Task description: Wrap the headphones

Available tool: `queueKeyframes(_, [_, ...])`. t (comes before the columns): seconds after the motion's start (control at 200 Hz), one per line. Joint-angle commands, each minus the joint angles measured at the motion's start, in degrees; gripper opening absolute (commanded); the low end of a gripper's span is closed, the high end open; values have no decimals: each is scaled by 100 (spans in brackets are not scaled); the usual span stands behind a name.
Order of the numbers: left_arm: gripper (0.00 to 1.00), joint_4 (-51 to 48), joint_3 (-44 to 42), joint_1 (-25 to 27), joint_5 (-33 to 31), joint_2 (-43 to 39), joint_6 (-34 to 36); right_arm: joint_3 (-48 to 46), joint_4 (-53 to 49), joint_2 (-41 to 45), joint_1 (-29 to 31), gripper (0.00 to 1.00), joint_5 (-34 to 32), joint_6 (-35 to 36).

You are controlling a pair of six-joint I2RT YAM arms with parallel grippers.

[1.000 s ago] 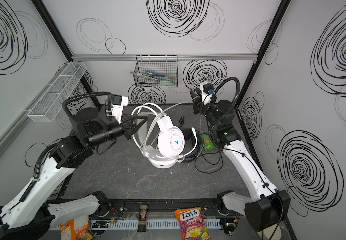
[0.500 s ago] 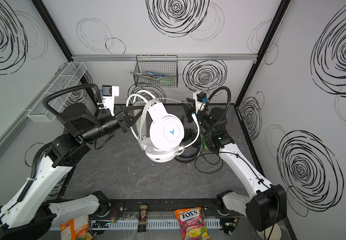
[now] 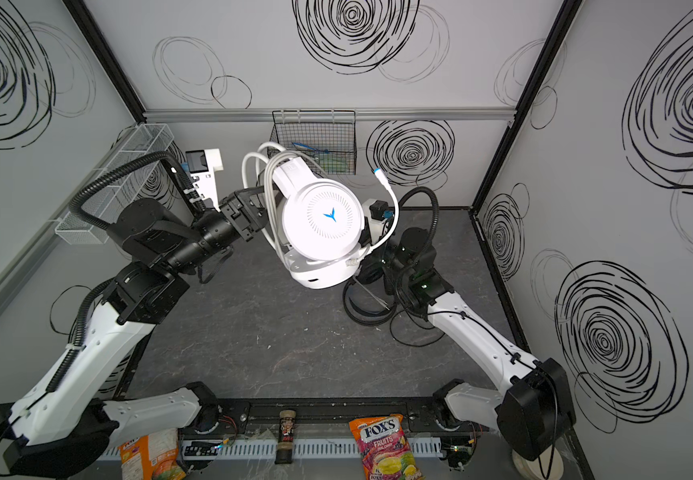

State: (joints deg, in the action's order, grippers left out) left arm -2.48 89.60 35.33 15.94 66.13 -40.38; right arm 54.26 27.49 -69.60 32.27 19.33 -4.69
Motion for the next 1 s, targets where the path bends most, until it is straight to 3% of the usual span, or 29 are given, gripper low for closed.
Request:
queueKeyframes(0.0, [0,917,443,-76,-333,45,-404,-103,226,-19,90,26,117,-85])
queueKeyframes(0.43, [0,662,590,-301,-1519,48,-573,-295,79,-58,615,21,268,170])
queueKeyframes(0.795, [0,531,550,-741,-1608,46,-871,-367,-217,15,959,10,651,459])
queueKeyframes(0.891, [0,208,821,-742,-1612,149,-741,-366,-189,-9,1028,12,679,460])
queueKeyframes(0.996, [0,118,866,-746,-1611,139,-704,-348,-100,-35,1053,25,618,451])
